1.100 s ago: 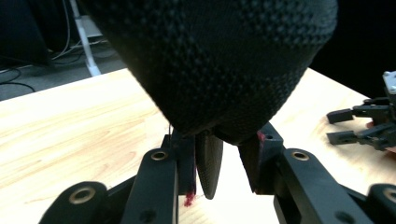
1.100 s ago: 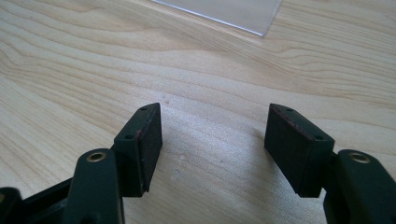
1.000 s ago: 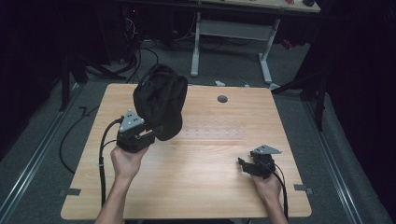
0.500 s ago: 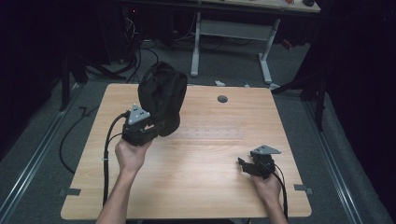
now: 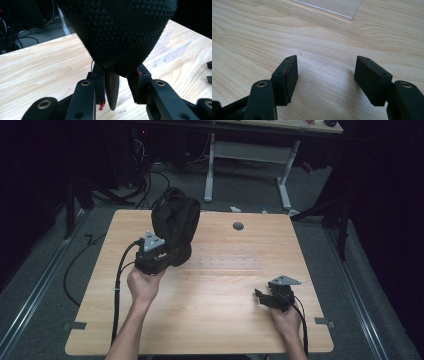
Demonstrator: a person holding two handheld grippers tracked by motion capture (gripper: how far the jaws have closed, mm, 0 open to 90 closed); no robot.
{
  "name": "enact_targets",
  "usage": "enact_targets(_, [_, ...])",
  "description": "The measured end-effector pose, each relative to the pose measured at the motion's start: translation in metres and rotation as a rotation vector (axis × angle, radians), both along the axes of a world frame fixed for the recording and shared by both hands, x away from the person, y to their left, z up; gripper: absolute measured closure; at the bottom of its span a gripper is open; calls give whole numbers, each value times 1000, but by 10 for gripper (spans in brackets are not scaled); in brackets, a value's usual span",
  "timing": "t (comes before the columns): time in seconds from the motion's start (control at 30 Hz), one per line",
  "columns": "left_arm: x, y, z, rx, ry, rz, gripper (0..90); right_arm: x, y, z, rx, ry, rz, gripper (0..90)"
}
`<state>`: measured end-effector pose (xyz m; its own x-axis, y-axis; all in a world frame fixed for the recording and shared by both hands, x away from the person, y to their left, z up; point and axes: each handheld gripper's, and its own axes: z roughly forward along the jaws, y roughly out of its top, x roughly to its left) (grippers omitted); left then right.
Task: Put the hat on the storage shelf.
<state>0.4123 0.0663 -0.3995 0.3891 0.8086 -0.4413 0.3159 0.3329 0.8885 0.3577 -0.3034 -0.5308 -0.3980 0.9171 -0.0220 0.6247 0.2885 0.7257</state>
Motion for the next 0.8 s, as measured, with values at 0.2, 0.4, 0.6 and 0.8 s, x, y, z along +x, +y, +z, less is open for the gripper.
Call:
enact_targets(0.2, [2, -6, -4, 15, 4, 4, 693, 0, 0, 0, 0, 0, 0, 356])
enact_targets(0.4, [5, -10, -11, 25, 0, 3, 694, 0, 0, 0, 0, 0, 0, 356])
enact_targets(0.6, [7, -11, -17, 20, 4, 4, 693, 0, 0, 0, 1, 1, 0, 354])
enact_targets(0.8, [9, -9, -27, 0, 24, -7, 688, 0, 0, 0, 1, 2, -1, 354])
